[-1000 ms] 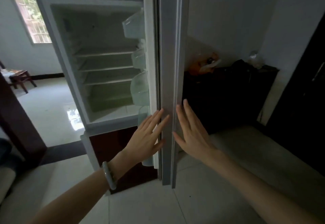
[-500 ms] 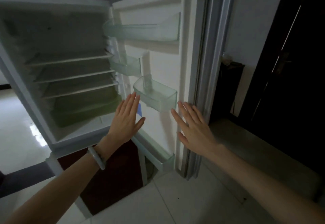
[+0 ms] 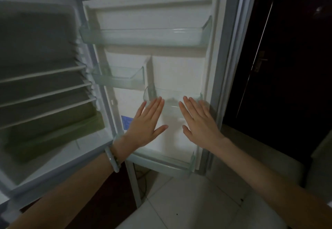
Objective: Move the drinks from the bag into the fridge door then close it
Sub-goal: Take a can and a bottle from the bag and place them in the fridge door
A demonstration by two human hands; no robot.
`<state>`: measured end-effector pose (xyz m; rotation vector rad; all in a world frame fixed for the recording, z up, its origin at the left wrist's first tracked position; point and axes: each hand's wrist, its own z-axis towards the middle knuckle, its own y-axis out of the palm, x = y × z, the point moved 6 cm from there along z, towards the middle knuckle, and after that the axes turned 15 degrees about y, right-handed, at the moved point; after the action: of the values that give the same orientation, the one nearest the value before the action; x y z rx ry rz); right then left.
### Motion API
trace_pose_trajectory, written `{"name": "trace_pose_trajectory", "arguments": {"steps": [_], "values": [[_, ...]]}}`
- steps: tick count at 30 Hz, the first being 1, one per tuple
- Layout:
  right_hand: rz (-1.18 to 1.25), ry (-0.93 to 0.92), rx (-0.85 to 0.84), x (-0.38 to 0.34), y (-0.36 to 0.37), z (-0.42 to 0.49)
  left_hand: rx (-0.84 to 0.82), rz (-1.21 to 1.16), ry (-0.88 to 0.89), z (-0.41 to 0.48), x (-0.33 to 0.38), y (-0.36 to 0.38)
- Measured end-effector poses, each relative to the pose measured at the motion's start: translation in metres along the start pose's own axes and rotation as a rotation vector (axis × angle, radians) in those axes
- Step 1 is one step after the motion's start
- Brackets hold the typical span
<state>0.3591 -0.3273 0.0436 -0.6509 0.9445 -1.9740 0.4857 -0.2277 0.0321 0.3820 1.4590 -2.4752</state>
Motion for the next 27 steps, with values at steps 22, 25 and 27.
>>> {"name": "trace_pose_trajectory", "arguments": {"steps": [22, 25, 27], "values": [[0.173, 0.020, -0.131, 0.104, 0.088, 0.101, -0.077, 0.112, -0.083, 0.124, -0.018, 0.083], [0.187, -0.032, -0.095, 0.108, 0.093, 0.102, -0.102, 0.153, -0.113, 0.124, -0.017, 0.088], [0.194, -0.064, -0.061, 0.110, 0.094, 0.101, -0.098, 0.160, -0.129, 0.122, -0.016, 0.089]]}}
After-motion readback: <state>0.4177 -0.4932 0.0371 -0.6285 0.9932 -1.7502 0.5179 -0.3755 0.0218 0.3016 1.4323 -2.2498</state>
